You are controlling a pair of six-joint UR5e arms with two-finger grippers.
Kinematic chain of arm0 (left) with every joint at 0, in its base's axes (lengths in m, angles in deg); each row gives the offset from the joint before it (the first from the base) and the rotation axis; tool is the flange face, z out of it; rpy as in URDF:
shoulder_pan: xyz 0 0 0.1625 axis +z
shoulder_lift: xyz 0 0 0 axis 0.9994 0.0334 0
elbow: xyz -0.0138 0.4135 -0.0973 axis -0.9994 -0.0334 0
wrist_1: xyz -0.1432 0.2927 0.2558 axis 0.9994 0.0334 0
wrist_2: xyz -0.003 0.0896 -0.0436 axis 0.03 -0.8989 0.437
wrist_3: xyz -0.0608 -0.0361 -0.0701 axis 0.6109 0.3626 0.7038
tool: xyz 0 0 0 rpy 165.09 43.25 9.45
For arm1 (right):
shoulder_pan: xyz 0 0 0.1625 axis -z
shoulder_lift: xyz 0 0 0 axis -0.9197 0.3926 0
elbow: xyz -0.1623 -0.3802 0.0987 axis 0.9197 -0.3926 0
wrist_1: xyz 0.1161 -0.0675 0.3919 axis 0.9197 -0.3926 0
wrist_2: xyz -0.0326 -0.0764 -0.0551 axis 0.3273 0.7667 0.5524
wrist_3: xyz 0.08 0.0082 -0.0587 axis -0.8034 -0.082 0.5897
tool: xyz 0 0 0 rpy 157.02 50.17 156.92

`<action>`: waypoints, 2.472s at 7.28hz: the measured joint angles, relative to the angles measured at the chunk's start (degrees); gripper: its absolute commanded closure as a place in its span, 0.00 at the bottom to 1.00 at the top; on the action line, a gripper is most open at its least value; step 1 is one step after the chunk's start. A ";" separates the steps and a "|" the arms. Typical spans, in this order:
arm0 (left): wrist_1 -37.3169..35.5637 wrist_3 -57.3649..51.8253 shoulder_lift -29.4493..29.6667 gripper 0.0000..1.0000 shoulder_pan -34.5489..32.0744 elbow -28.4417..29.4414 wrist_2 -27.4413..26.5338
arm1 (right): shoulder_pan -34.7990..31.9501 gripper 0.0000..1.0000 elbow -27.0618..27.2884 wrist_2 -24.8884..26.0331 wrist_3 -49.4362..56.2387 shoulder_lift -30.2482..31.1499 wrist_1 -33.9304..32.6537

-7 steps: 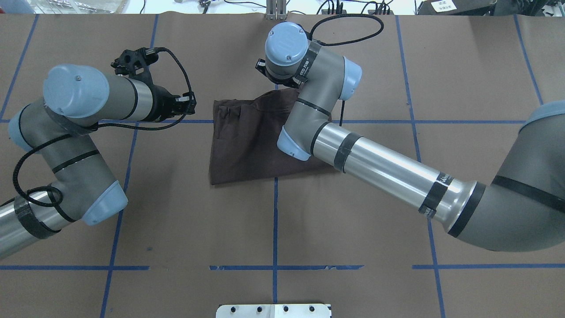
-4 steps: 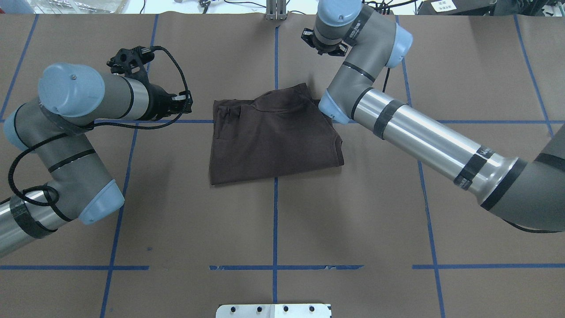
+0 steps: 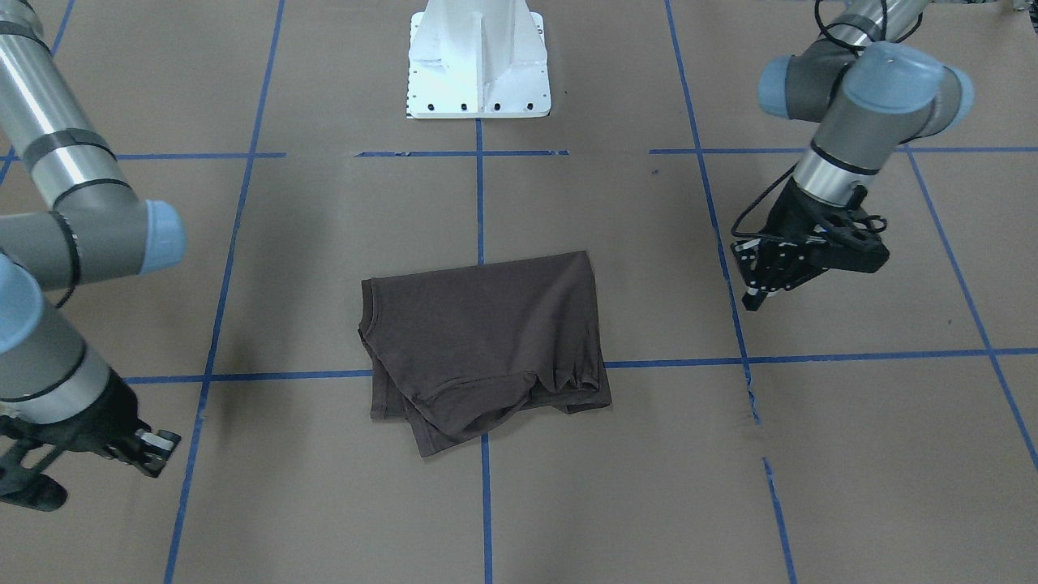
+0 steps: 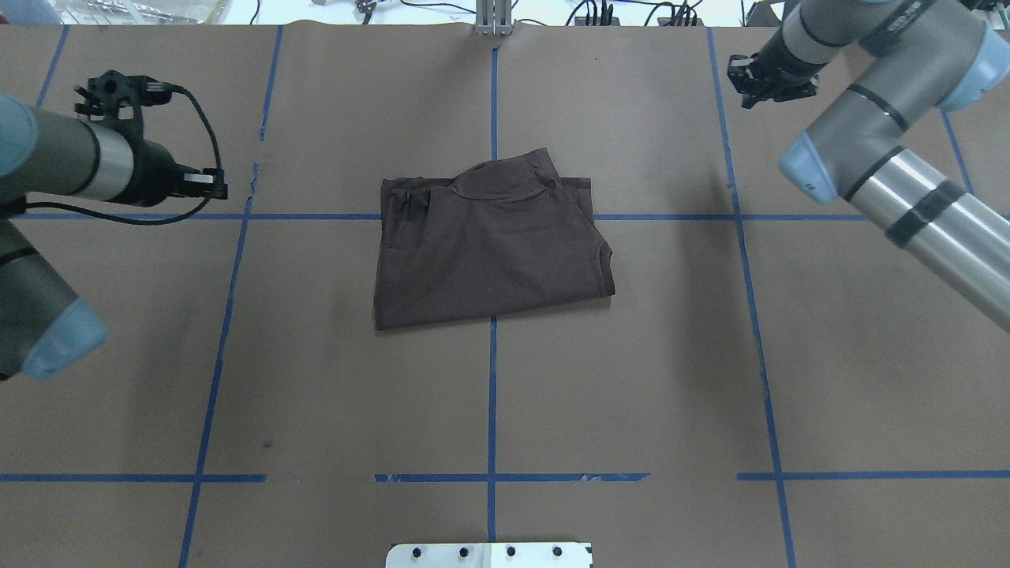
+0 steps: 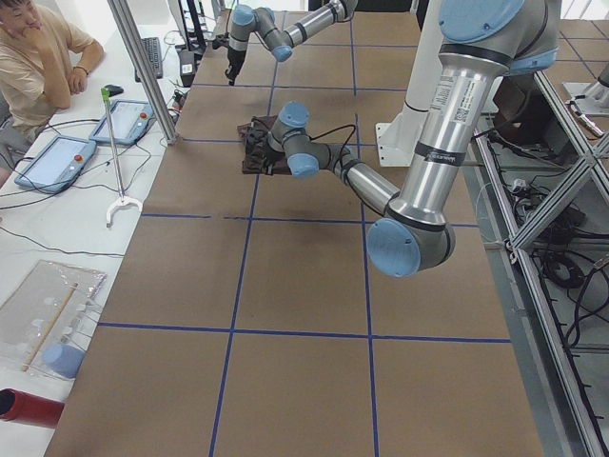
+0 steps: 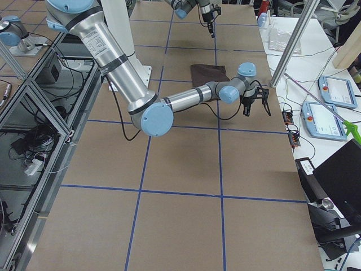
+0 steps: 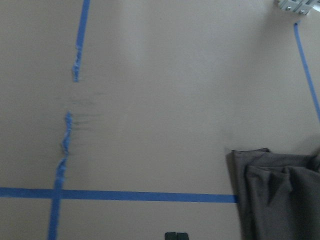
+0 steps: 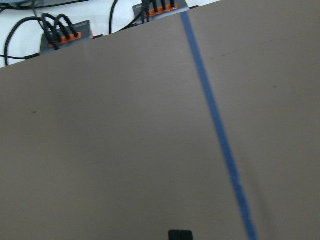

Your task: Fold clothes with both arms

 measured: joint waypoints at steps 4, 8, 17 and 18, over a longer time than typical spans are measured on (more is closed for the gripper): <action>-11.31 -35.32 -7.36 0.08 -24.69 -0.89 17.12 | -18.31 0.03 10.05 -13.81 33.68 16.97 -10.76; -36.05 -58.88 -10.71 0.00 -35.76 -3.49 19.26 | -25.30 0.00 16.79 -15.62 46.36 25.27 -18.20; -27.27 -56.68 -15.14 0.00 -35.78 0.95 23.56 | -22.91 0.00 19.90 -15.36 55.79 27.69 -26.79; -26.68 -56.62 -15.13 0.00 -35.73 1.50 23.42 | -22.64 0.00 19.84 -15.27 55.76 27.71 -26.81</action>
